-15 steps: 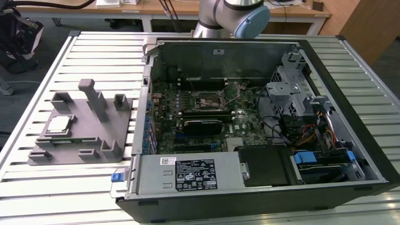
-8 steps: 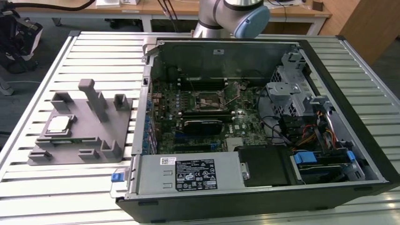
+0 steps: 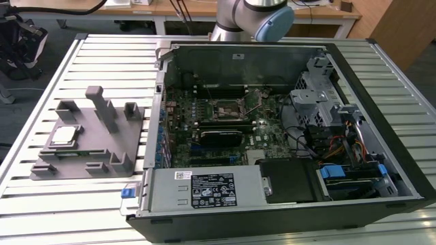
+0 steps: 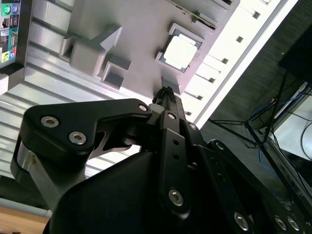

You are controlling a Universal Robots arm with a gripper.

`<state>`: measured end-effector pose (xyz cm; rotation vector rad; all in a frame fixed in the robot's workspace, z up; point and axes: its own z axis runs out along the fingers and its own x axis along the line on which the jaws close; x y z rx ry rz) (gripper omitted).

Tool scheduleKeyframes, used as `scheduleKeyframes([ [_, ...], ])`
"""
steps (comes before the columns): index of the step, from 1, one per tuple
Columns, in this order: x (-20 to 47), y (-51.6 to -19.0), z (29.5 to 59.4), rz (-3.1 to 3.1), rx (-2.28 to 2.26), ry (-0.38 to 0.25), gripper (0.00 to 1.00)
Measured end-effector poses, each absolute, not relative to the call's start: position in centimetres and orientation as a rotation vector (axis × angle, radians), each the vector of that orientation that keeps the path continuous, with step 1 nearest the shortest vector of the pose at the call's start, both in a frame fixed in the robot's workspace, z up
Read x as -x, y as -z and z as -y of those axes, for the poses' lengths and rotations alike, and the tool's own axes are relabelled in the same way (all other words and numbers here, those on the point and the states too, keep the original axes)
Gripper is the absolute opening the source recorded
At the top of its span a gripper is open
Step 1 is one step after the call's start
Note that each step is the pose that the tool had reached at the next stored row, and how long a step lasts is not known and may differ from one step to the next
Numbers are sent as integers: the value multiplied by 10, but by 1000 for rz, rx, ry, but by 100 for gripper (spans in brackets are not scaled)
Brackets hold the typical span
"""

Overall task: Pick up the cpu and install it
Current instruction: 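Pick up the cpu and move it towards the insertion slot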

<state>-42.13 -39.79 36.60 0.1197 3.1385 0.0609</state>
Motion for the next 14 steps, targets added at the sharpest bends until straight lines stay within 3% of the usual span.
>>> scheduleKeyframes([
  [14, 421, -358, 398, -3139, -120, -62, 11],
])
